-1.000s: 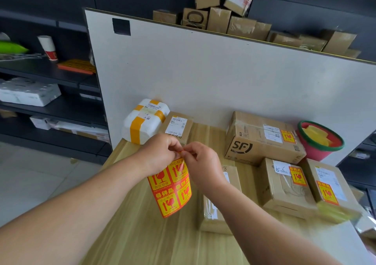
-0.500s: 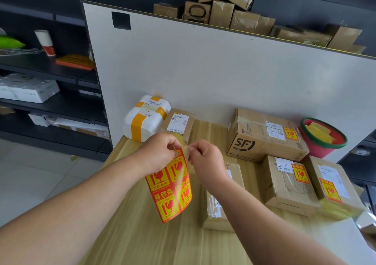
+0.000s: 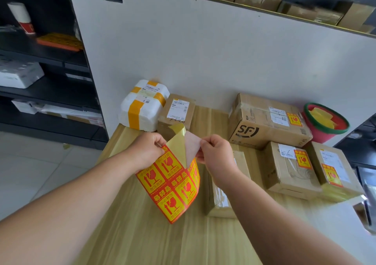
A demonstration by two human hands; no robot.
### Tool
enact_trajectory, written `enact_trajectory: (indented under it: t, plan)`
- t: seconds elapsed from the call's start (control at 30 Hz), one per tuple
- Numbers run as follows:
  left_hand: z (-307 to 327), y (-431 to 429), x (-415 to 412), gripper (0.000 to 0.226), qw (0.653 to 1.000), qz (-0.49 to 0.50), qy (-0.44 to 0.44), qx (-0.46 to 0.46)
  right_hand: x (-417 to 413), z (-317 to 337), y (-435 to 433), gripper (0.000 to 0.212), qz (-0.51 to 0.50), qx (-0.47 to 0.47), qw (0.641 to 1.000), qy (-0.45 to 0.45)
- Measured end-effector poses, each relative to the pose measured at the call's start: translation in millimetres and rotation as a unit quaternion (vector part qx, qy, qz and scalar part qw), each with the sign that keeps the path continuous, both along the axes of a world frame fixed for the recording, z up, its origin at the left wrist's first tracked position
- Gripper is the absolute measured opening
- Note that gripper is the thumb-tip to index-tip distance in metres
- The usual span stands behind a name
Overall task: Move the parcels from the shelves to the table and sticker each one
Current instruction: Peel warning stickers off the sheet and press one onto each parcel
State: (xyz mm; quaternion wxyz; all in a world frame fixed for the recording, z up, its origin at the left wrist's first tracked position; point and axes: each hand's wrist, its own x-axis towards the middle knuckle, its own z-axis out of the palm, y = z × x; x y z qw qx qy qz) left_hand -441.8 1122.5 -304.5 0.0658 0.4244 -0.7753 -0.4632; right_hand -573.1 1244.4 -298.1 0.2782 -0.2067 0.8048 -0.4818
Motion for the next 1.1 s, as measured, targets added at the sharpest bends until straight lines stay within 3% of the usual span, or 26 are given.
enact_trajectory:
  t: [0.57,0.7,0.83,0.97,1.1]
  plan:
    - [-102,-60,12,0.02,0.986,-0.027,-0.163,-0.013,-6,-46,-8,0.019,-0.098,0.096,0.991,0.012]
    - [-105,-62,7,0.048,0.983,-0.03,-0.173,-0.06,-1,-55,-11,0.019,-0.105,0.11,0.988,-0.001]
    - [-91,-48,-9,0.04,0.986,-0.057,-0.109,-0.115,1,-58,-15,0.018,-0.103,0.105,0.989,-0.017]
    - [-69,-19,-26,0.018,0.99,-0.087,0.012,-0.11,2,-54,-21,0.02,-0.086,0.092,0.992,-0.009]
    - [-58,5,-39,0.014,0.987,-0.104,0.083,-0.095,4,-48,-24,0.02,-0.075,0.068,0.995,-0.001]
